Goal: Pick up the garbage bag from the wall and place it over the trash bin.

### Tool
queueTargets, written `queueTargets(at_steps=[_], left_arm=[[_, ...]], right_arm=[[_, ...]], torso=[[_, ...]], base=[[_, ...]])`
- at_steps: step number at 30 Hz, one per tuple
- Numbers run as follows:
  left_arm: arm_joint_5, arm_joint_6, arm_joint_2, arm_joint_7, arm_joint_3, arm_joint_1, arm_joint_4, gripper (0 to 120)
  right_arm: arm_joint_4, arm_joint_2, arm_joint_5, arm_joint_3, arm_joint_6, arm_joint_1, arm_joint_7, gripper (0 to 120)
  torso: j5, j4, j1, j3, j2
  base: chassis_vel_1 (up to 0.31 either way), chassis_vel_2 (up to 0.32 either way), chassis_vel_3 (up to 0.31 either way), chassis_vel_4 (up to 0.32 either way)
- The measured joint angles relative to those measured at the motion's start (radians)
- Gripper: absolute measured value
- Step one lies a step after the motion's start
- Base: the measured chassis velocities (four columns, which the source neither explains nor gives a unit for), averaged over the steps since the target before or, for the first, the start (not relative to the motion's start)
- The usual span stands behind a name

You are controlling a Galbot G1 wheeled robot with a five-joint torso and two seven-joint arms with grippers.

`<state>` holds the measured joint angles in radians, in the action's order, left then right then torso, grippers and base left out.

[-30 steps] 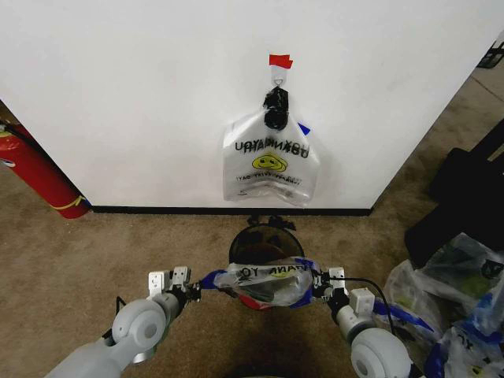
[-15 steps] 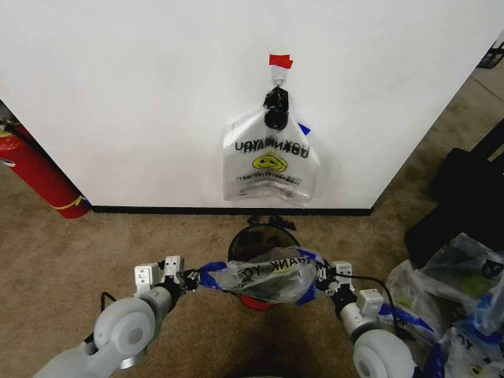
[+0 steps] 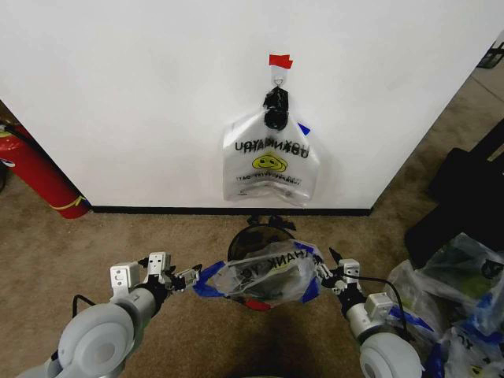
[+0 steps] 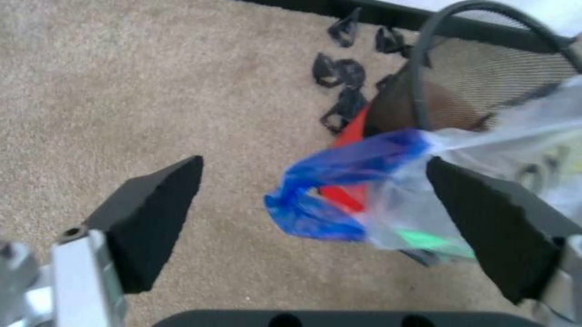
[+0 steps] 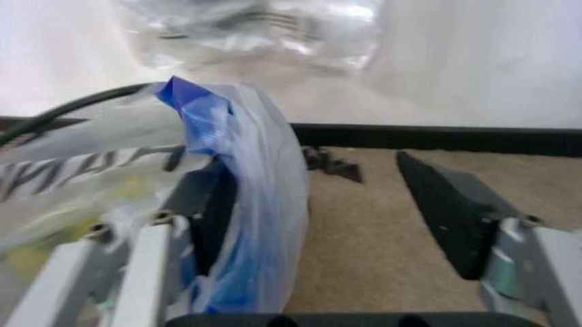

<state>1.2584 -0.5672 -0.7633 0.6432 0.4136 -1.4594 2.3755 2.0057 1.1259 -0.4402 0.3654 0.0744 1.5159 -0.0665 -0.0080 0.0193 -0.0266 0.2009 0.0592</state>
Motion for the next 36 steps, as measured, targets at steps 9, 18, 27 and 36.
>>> queueTargets(at_steps=[9, 18, 27, 36], left_arm=[[0.0, 0.003, -0.028, -0.004, 0.003, -0.021, 0.127, 100], [-0.096, 0.013, 0.029, -0.127, -0.024, 0.056, 0.131, 100], [-0.275, 0.129, 0.131, -0.426, -0.182, 0.294, -0.043, 100], [-0.361, 0.124, 0.079, -0.527, -0.357, 0.468, -0.238, 100]], right_arm=[[-0.072, -0.03, -0.003, 0.062, -0.216, -0.006, 0.308, 98], [-0.011, 0.005, -0.006, 0.129, -0.334, 0.036, 0.307, 100], [0.184, 0.173, 0.192, 0.164, -0.397, 0.203, -0.014, 100], [0.245, 0.264, 0.317, 0.189, -0.464, 0.317, -0.079, 100]], torso=[[0.0003, 0.0, 0.0, 0.0, 0.0], [0.0, -0.0001, 0.0, 0.0, 0.0], [-0.0005, 0.0012, 0.0, 0.0, 0.0], [-0.0003, 0.0006, 0.0, 0.0, 0.0]], base=[[0.0, 0.0, 0.0, 0.0], [0.0, 0.0, 0.0, 0.0], [0.0, 0.0, 0.0, 0.0], [0.0, 0.0, 0.0, 0.0]])
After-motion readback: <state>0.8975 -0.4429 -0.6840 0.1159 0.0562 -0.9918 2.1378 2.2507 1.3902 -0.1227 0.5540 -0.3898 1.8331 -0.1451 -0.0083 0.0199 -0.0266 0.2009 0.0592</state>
